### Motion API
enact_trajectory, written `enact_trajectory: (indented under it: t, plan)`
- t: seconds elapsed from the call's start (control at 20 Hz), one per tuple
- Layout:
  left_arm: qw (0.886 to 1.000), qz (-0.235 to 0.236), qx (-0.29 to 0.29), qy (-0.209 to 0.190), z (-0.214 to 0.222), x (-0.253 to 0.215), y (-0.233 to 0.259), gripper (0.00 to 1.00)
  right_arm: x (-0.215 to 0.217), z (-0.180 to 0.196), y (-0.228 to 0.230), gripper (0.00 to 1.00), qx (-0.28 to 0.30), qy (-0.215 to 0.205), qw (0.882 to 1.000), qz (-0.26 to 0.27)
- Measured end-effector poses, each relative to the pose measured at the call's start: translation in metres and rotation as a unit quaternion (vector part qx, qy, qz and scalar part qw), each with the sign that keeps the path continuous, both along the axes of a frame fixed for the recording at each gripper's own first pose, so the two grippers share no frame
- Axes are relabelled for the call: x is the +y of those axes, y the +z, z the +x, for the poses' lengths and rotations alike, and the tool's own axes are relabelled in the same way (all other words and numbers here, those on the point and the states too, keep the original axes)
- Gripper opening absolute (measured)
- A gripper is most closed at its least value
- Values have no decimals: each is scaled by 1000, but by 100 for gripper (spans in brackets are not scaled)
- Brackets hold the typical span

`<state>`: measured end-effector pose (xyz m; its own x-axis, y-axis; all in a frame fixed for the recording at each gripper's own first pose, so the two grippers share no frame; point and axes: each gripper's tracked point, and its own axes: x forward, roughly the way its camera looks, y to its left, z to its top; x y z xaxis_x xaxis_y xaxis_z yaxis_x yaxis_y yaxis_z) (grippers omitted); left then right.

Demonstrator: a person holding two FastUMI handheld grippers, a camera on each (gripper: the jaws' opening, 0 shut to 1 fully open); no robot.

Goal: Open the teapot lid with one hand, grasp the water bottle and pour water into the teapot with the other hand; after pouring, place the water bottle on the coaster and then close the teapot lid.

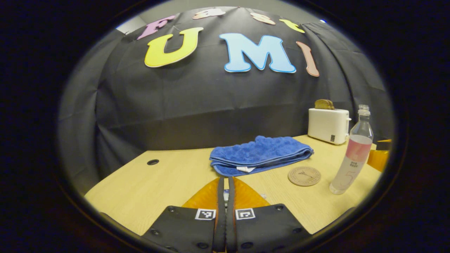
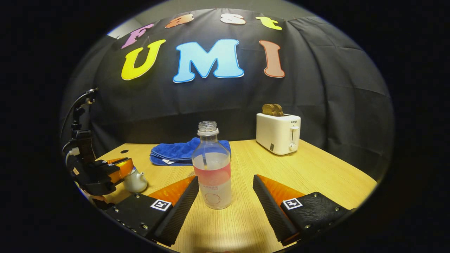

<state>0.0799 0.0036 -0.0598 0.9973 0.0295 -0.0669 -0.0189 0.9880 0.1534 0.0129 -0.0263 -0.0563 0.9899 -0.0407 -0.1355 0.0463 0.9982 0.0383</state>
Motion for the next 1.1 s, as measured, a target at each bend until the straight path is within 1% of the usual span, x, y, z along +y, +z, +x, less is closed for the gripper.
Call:
enact_trajectory:
  t: [0.1, 0.3, 0.45, 0.55, 0.7, 0.9, 0.95, 1.1]
  plan:
    - [1000, -3, -2, -2, 0, 1, 4, 7, 2, 4, -3, 99, 3, 6, 1000, -5]
    - [999, -43, -6, -16, 1, 4, 8, 7, 10, 17, -10, 99, 18, 29, 999, -11]
    - [997, -69, -13, -23, -2, 8, 18, 6, 13, 27, -14, 99, 27, 34, 999, -27]
    - [996, -82, -18, -26, -5, 11, 25, 7, 15, 31, -17, 99, 31, 37, 998, -36]
    - [996, -82, -29, -15, -9, 26, 34, 6, 20, 38, -24, 99, 41, 43, 998, -35]
    - [997, -72, -30, 11, -11, 60, 35, 6, 20, 46, -30, 99, 49, 37, 997, -41]
    - [997, -70, -27, 17, -12, 70, 33, 6, 20, 48, -30, 95, 51, 36, 997, -42]
    - [997, -59, -23, 47, -13, 105, 29, 6, 17, 56, -36, 90, 55, 27, 997, -55]
